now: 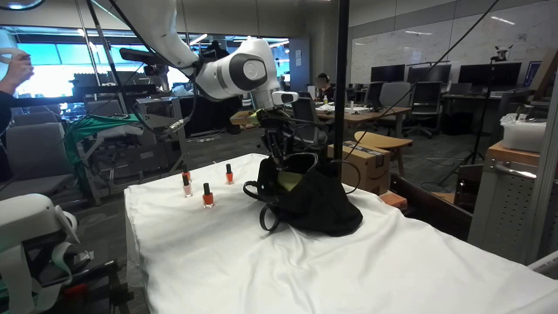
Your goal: Pick up the nail polish and put them in the bag
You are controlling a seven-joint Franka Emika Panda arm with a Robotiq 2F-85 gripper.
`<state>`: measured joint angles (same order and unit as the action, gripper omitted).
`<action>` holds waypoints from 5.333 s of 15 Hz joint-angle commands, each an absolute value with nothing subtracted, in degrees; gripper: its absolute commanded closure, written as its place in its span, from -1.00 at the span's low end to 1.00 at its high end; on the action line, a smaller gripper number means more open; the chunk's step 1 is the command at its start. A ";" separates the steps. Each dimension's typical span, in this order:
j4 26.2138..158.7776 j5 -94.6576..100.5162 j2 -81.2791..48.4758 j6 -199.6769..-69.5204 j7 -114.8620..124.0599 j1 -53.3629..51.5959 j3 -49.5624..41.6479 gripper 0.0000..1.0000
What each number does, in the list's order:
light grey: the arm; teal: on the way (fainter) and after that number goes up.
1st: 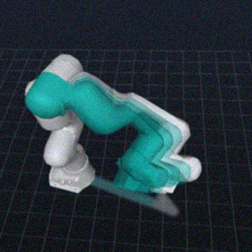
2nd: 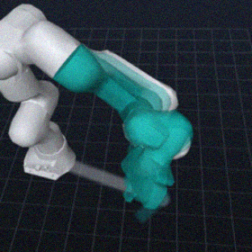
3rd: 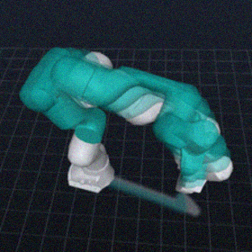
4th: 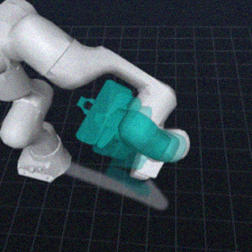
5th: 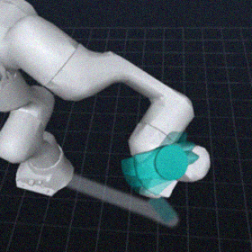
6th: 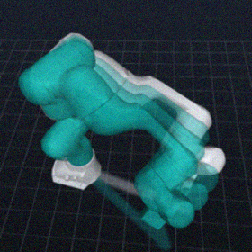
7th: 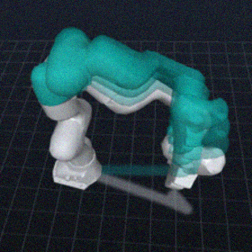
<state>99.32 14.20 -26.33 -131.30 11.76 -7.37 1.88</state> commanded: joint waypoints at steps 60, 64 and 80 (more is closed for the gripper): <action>127.18 -9.28 -16.49 -139.99 38.14 -14.24 7.54 -1.00; 128.21 -8.83 -17.91 -143.06 37.59 -14.37 7.51 -1.00; 124.17 -6.41 -24.41 -144.31 36.72 -15.27 5.72 -1.00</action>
